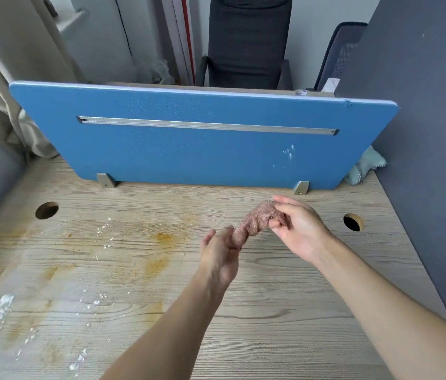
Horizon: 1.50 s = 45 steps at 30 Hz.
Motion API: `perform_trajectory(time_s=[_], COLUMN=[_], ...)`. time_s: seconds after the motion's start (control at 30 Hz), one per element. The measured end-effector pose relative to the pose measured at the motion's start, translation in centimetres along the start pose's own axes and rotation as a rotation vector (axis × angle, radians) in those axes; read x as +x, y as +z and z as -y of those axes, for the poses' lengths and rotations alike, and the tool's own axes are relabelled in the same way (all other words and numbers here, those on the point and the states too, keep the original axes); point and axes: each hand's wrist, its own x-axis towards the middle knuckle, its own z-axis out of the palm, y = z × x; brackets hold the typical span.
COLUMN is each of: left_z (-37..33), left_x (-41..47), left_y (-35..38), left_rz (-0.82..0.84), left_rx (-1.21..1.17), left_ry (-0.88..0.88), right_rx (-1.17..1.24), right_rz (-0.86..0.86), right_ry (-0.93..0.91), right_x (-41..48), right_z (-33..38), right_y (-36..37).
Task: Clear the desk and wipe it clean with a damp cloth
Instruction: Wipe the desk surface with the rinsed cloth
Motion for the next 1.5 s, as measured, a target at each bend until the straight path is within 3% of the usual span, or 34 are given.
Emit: perform_trajectory(time_s=[0.13,0.27,0.4,0.5,0.67,0.83,0.9,1.0,1.1,1.27,1.37,1.43,1.5], left_z=[0.9,1.4,0.7,0.8,2.4,2.5,2.7,3.8,5.2,5.4,2.9,0.5,-0.9], left_x=[-1.1,-1.4,-0.1,-0.3,-1.7,-0.9,-0.7,0.4,1.2,1.9,1.3,0.8,0.9], left_y=[0.0,-1.0,-0.9,-0.4,1.5,2.1,1.0,-2.8,-5.7,-6.2,-3.1,-0.8,0.0], left_rz=[0.112,0.049,-0.05,-0.07,0.076,0.188,0.079,-0.042,-0.141,-0.239,-0.191,-0.174,-0.189], left_rx=[0.05,-0.072,0.077,0.082,0.074,-0.073,0.169,0.698,0.951,1.055,0.868,0.599,0.499], left_ry=[0.0,-0.037,0.041,-0.147,-0.381,-0.107,0.088,0.257,0.195,0.134,0.081,0.034,0.035], right_rx=[0.096,0.047,0.032,0.083,0.159,0.207,0.107,-0.416,-0.773,-0.941,-0.759,-0.412,-0.185], right_rz=[0.01,-0.144,-0.159,-0.088,0.005,-0.024,-0.097,-0.214,-0.224,-0.246,-0.34,-0.387,-0.422], right_ry=[0.029,0.117,0.111,0.062,0.003,-0.05,-0.042,0.111,0.269,0.285,0.319,0.332,0.319], right_x=[0.1,-0.2,0.0,0.1,-0.2,-0.2,0.1,0.1,-0.5,-0.5,1.0,1.8,2.1], right_z=[-0.7,-3.5,-3.0,-1.4,0.7,1.8,0.5,-4.5,-9.0,-10.0,-7.8,-5.7,-4.3], right_y=[-1.7,-4.8,-5.1,-3.3,-0.8,-2.2,-5.0,-10.3,-13.3,-13.6,-12.9,-12.8,-13.3])
